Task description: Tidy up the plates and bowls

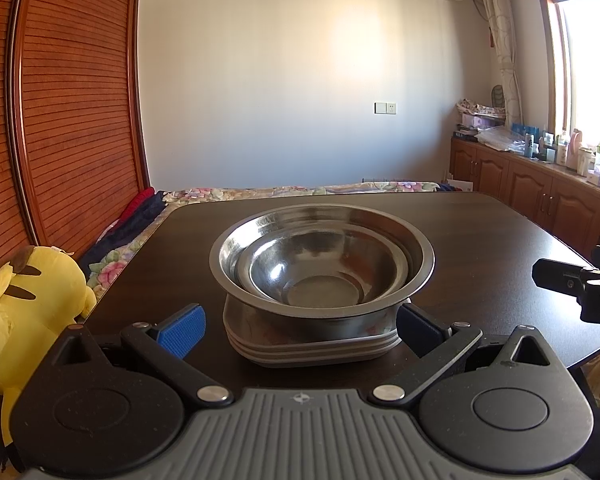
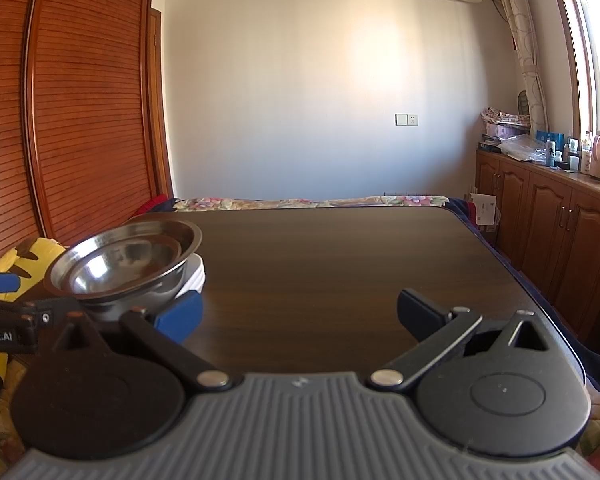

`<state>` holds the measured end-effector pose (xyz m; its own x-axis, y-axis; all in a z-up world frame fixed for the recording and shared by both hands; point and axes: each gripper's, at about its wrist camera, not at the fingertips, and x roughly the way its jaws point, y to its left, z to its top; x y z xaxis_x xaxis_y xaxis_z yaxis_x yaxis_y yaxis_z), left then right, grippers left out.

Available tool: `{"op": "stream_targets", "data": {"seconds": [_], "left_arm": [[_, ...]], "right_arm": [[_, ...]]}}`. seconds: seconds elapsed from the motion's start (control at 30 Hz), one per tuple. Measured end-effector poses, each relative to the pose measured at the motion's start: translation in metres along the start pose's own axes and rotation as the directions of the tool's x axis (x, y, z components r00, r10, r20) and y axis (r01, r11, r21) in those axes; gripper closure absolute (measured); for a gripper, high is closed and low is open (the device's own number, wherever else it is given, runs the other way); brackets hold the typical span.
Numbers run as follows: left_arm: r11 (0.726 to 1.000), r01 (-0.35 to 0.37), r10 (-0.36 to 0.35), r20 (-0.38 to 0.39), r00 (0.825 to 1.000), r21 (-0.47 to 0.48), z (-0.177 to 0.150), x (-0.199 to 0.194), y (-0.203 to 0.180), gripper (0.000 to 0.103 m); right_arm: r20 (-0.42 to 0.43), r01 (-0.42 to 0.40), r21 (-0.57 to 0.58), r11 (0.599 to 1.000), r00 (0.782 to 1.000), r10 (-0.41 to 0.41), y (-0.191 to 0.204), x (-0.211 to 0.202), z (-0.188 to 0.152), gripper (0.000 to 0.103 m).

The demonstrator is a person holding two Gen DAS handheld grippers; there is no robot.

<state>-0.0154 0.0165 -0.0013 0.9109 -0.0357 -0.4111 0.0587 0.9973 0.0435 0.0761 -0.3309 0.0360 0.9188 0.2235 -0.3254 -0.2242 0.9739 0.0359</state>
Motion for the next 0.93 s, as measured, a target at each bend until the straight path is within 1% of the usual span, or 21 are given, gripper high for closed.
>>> {"op": "stream_targets", "data": {"seconds": [0.93], "left_arm": [[1.0, 0.002, -0.002, 0.001, 1.0, 0.002, 0.0003, -0.0006, -0.0019, 0.0]], "right_arm": [[-0.002, -0.001, 0.002, 1.0, 1.0, 0.001, 0.0003, -0.0002, -0.0003, 0.0]]}}
